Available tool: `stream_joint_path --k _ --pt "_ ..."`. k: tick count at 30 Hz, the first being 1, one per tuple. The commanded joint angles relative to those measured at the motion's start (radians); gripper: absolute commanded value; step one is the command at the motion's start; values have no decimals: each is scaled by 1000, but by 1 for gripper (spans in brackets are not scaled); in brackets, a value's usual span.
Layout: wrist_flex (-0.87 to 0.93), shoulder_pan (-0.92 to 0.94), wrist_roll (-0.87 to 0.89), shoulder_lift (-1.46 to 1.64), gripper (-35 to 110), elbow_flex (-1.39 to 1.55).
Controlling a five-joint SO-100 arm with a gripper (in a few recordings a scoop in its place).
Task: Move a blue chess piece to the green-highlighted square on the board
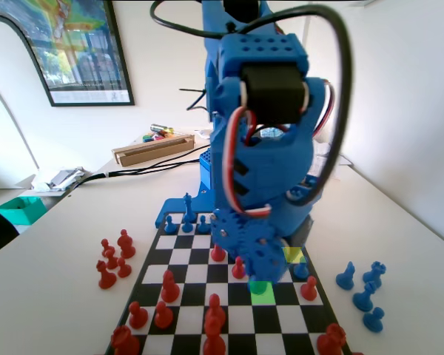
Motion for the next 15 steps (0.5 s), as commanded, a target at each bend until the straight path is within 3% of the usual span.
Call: stream_joint_path --k 1,15 --pt "-41 -31 -5 15 1 12" --pt "-71 -55 -9 -15 1 43"
